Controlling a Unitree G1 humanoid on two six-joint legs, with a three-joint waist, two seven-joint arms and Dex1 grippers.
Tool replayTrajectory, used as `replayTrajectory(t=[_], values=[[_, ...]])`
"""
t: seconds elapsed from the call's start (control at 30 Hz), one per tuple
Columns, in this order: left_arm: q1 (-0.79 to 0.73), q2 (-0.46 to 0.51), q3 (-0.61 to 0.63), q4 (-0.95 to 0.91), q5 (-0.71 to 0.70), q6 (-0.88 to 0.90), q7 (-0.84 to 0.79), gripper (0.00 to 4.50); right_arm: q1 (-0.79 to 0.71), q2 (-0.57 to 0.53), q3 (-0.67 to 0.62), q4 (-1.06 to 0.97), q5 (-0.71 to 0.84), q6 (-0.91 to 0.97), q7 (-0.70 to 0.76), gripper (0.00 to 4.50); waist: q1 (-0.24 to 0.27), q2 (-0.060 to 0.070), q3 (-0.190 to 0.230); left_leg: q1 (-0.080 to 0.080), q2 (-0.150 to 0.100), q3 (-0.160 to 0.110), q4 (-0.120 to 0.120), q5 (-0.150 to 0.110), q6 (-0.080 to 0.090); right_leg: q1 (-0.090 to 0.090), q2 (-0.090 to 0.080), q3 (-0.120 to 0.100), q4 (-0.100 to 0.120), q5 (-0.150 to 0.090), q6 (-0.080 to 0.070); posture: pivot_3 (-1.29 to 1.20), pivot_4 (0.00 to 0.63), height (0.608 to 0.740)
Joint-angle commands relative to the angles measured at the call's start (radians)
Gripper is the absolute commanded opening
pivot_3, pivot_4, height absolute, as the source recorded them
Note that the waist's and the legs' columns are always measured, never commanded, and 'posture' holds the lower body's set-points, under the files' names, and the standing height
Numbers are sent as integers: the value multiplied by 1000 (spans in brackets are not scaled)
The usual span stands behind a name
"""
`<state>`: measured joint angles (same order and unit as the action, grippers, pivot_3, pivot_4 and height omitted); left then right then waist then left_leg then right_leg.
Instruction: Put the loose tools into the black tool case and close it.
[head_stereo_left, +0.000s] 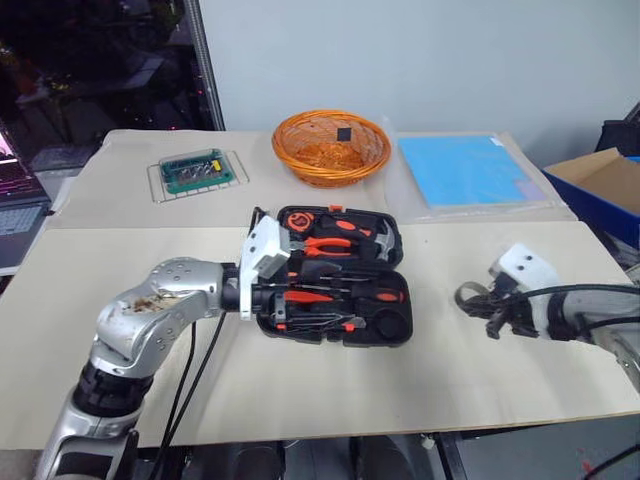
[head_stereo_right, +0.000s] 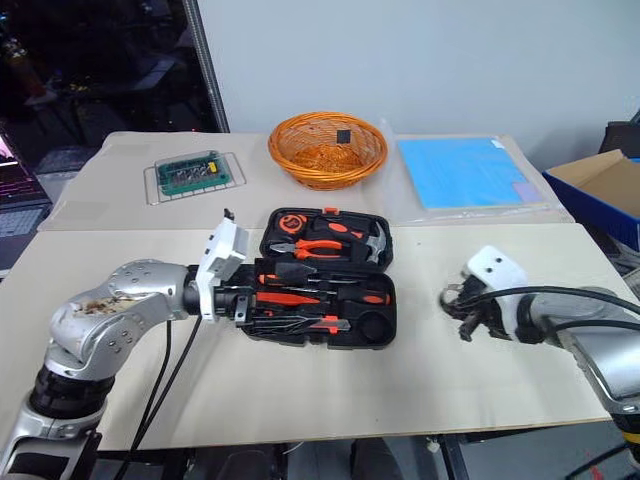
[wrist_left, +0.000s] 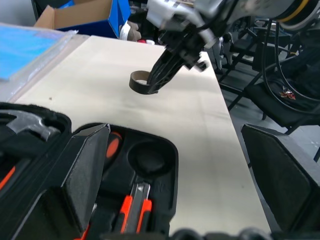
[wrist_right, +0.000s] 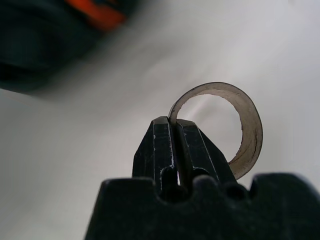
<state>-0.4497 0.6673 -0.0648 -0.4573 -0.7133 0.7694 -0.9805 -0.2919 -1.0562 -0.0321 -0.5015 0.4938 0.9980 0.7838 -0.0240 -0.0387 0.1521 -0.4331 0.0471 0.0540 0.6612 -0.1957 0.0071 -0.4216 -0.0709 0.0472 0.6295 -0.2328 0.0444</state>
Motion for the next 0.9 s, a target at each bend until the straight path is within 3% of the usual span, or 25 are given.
replayTrajectory(t=[0.03,0.33,0.7,0.77,0.83,0.87,0.9], values=[[62,61,49,-47,-14,-23,-41,4500,-109,39,115,-118,23,65,-5,16,2,0,0,1,1,-1,0,0,0,1,2,0,0,0,-1,0,150,740],[215,163,154,-104,-72,-68,-153,4500,-252,58,388,-94,-67,61,55,16,21,-1,1,1,1,3,0,1,-1,-1,-1,0,0,1,-14,0,150,740],[231,173,144,-98,-48,-112,-130,4500,-243,64,510,-24,-145,14,136,16,22,-1,1,2,2,3,0,1,-1,-1,0,-1,0,0,-13,0,150,740],[225,169,137,-96,-44,-112,-122,4500,-233,83,507,12,-155,-24,144,715,23,-1,1,2,2,3,0,1,-1,0,0,-1,0,0,-13,0,150,740],[218,166,131,-86,-34,-114,-116,4500,-235,95,475,17,-139,-29,153,922,23,-1,0,2,2,3,0,0,-1,0,0,-1,0,1,-12,0,150,740],[215,164,129,-77,-28,-115,-112,4500,-236,104,438,10,-120,-21,153,1585,25,-1,0,1,2,3,0,0,-1,0,0,-1,0,1,-11,0,150,740],[210,159,127,-67,-26,-110,-103,4500,-237,116,385,5,-89,-3,149,1584,25,-1,0,1,2,3,0,0,-1,0,0,-1,0,2,-11,0,150,740]])
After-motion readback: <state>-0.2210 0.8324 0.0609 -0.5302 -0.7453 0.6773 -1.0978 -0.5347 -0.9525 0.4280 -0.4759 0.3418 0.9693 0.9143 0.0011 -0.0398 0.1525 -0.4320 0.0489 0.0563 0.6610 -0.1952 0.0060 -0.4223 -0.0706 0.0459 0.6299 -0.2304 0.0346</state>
